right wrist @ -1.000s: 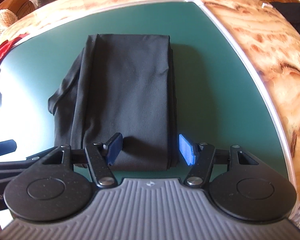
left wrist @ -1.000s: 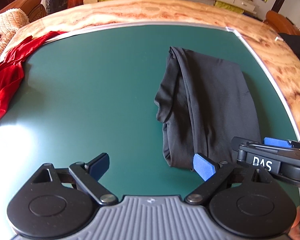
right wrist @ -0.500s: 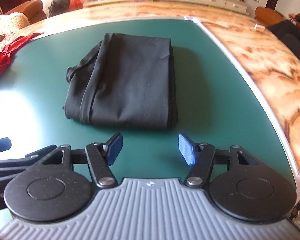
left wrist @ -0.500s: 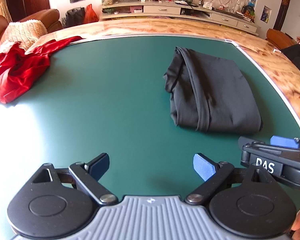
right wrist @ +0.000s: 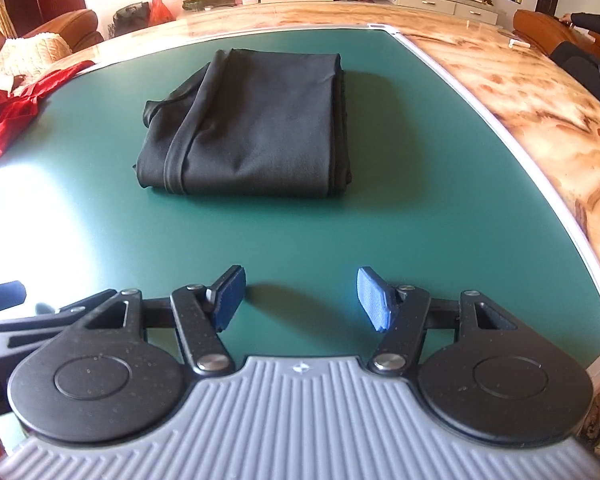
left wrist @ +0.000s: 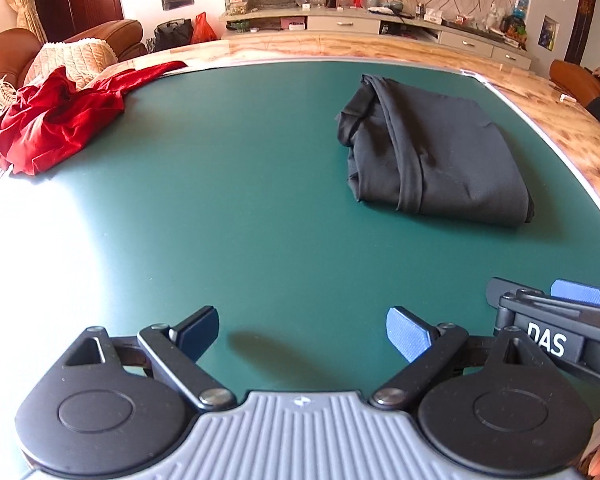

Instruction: Fold clothes

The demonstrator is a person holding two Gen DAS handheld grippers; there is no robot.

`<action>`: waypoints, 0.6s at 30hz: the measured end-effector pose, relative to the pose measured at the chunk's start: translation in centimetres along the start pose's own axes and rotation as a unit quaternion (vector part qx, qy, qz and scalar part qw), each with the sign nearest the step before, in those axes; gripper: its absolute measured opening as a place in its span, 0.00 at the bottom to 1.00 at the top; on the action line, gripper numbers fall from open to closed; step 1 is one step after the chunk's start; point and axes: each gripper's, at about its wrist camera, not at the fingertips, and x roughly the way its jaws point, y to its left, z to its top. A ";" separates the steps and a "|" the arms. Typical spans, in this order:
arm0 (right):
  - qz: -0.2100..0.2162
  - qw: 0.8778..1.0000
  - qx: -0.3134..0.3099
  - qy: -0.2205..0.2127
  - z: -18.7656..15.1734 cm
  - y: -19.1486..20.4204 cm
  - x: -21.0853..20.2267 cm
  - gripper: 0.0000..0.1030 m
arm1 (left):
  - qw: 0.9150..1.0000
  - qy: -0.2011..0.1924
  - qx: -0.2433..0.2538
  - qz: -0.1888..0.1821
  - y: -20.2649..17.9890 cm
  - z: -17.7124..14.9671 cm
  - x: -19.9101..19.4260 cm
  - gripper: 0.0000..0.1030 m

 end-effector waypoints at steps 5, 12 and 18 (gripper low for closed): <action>0.001 1.000 0.001 -0.012 -0.5 -0.5 -0.1 0.68 | 1.000 -0.008 -0.006 -0.003 -0.3 -0.4 0.3 0.92; -0.002 0.999 -0.013 -0.036 -1.4 -0.4 -0.2 0.68 | 0.999 -0.031 0.006 0.005 -0.5 -1.5 0.3 0.93; -0.005 0.998 -0.011 -0.055 -2.1 -0.4 -0.2 0.70 | 0.999 -0.052 0.007 0.004 -0.1 -2.4 0.3 1.00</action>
